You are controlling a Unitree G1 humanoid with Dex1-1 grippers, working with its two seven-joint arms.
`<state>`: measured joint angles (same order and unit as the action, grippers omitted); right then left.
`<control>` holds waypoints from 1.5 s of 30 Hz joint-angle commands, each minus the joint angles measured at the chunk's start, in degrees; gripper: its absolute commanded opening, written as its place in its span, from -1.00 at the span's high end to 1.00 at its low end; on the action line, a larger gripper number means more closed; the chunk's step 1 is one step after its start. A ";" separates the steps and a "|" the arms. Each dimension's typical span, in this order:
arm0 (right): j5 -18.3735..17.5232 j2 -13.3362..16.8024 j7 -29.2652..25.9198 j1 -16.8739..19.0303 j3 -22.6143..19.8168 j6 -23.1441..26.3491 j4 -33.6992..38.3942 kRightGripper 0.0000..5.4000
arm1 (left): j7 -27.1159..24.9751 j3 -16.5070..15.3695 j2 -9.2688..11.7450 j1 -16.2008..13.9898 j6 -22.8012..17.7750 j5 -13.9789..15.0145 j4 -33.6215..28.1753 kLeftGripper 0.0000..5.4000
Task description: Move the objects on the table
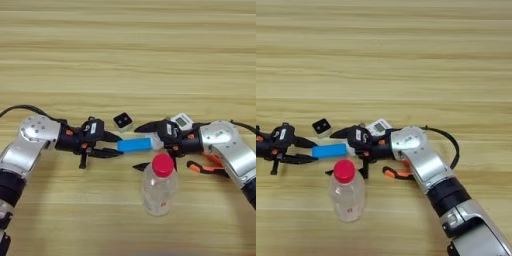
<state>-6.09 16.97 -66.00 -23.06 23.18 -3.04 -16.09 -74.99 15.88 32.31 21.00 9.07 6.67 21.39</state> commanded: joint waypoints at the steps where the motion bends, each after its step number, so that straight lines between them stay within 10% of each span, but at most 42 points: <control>1: 0.50 0.14 -0.59 -0.12 0.64 -0.14 -0.22 -0.90 | 0.31 0.05 0.11 0.14 -0.72 -0.40 -0.59 0.51; 34: 0.41 -0.67 -0.92 -0.33 0.74 -0.14 -0.29 0.46 | 0.77 -0.03 -0.15 0.33 -0.94 -0.58 -0.59 0.51; 45: 0.34 -0.16 -1.28 0.18 0.88 0.36 0.25 0.47 | 0.96 -0.30 -0.11 0.45 -1.02 -0.46 -0.78 0.51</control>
<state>-5.13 16.89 -65.53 -23.37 23.09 -3.03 -16.97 -75.52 16.32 32.14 20.77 9.07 6.57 20.89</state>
